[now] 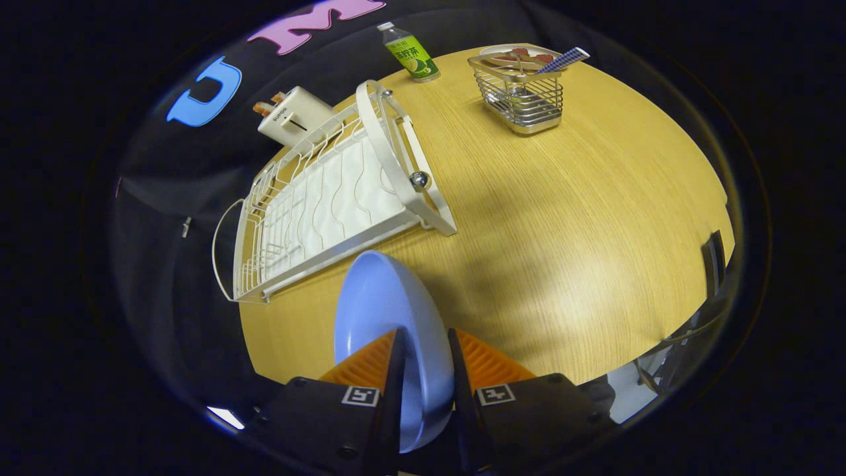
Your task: Take the plate from the dish rack, then take the spoon from the basket and place it into the plate.
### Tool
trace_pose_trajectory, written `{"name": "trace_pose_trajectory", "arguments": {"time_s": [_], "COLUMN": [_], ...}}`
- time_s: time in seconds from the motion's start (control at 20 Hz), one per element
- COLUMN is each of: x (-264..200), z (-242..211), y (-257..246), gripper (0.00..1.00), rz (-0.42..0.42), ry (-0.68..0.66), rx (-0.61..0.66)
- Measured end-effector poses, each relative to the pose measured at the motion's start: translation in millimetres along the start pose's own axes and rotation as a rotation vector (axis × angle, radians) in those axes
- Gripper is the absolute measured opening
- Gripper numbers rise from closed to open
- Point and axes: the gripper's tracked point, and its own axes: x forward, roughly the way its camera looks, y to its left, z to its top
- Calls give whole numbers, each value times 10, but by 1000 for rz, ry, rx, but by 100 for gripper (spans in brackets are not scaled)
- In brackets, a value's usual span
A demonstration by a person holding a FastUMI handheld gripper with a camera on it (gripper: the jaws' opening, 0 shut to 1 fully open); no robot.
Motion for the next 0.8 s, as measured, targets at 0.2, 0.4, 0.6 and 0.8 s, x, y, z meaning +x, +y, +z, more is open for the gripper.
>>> {"name": "trace_pose_trajectory", "arguments": {"time_s": [0.2,0.4,0.6,0.8], "x": [3,-82,-366,-812], "z": [38,137,433,984], "y": [-157,-245,-250,-251], "gripper": [48,56,68,72], "rz": [-68,-70,-49,-37], "ry": [-7,-39,-148,-328], "rx": [-45,-44,-124,-240]}}
